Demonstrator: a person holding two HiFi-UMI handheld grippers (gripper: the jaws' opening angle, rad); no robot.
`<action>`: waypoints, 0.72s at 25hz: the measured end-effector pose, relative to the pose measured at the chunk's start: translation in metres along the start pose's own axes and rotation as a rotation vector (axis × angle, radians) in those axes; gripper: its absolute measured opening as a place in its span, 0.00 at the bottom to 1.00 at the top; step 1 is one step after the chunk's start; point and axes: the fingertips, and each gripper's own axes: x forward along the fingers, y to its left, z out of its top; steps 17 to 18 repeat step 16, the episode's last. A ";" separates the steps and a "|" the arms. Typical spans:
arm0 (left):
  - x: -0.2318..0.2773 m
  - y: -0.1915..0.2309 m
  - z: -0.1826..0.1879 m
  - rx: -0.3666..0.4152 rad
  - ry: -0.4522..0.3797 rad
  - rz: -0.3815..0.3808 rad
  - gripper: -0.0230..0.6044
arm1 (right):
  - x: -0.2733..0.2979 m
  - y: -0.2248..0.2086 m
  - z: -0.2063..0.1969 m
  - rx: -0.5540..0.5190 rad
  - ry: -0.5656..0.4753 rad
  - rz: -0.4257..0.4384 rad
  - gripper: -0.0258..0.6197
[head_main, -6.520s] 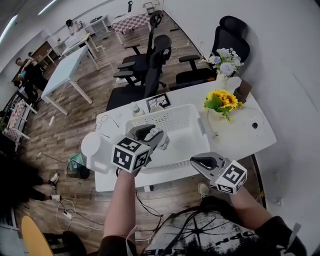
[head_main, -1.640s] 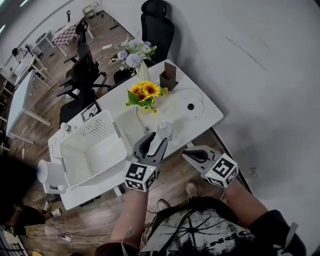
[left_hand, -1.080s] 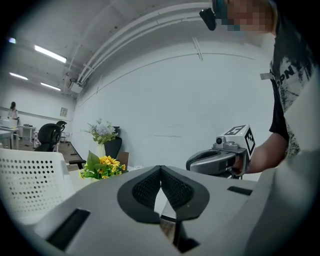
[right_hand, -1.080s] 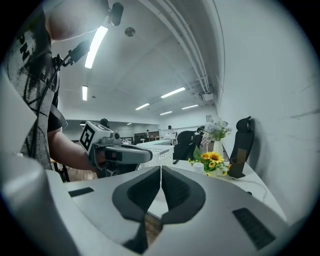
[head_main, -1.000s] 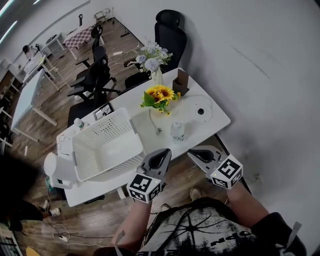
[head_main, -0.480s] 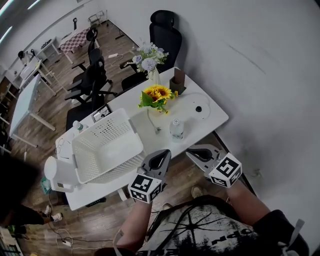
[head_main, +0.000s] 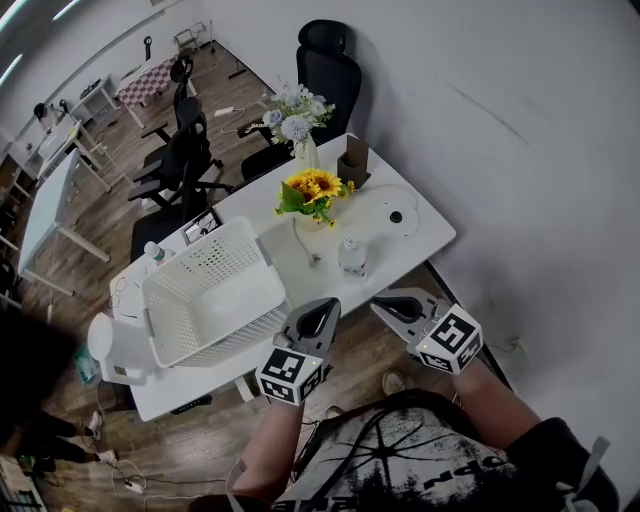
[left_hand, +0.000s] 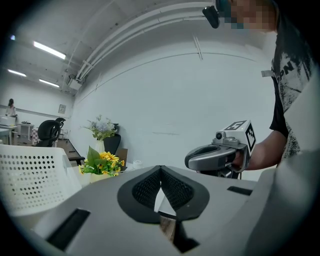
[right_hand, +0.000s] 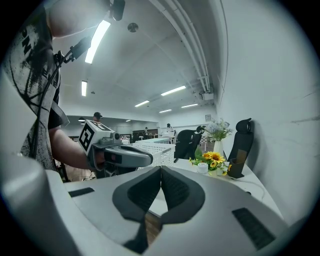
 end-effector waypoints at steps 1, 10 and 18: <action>0.000 0.000 0.000 0.001 0.000 0.001 0.05 | 0.000 0.000 0.000 -0.001 0.001 0.000 0.08; 0.003 -0.003 -0.006 0.001 0.008 0.007 0.05 | -0.001 -0.003 -0.006 -0.001 0.007 -0.002 0.08; 0.005 -0.001 -0.007 -0.004 0.012 0.012 0.05 | -0.001 -0.007 -0.010 0.001 0.008 -0.008 0.08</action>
